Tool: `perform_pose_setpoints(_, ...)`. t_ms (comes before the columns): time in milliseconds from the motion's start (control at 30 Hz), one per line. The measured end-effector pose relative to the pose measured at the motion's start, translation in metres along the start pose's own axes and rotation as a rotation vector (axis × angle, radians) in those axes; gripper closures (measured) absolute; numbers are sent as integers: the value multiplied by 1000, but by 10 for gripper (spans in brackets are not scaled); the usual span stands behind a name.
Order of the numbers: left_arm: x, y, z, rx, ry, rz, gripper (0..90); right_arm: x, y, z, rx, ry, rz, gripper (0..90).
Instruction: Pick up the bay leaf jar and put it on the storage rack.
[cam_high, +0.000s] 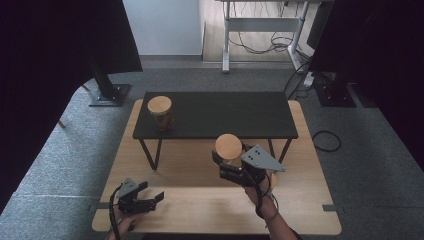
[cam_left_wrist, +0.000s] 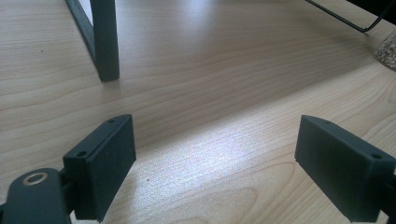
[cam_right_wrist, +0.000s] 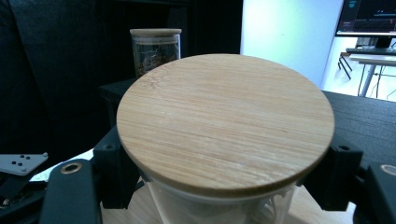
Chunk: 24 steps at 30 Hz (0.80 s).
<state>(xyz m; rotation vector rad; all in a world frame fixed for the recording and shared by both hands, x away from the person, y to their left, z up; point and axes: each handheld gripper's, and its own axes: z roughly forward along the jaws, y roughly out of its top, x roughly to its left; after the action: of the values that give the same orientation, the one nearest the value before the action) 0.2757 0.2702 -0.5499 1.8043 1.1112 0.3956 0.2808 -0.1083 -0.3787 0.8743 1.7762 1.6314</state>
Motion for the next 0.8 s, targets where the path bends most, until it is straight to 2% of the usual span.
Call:
perform_pose_setpoints(300, 0, 0, 0, 2, 0, 3, 117, -1, 9, 5, -13, 25, 1, 246)
perform_pose_setpoints(533, 0, 0, 0, 3, 0, 4, 117, -1, 15, 10, -25, 53, -17, 246)
perform_pose_setpoints(800, -1, 0, 0, 4, 2, 6, 117, -2, 23, 17, -25, 53, -28, 247)
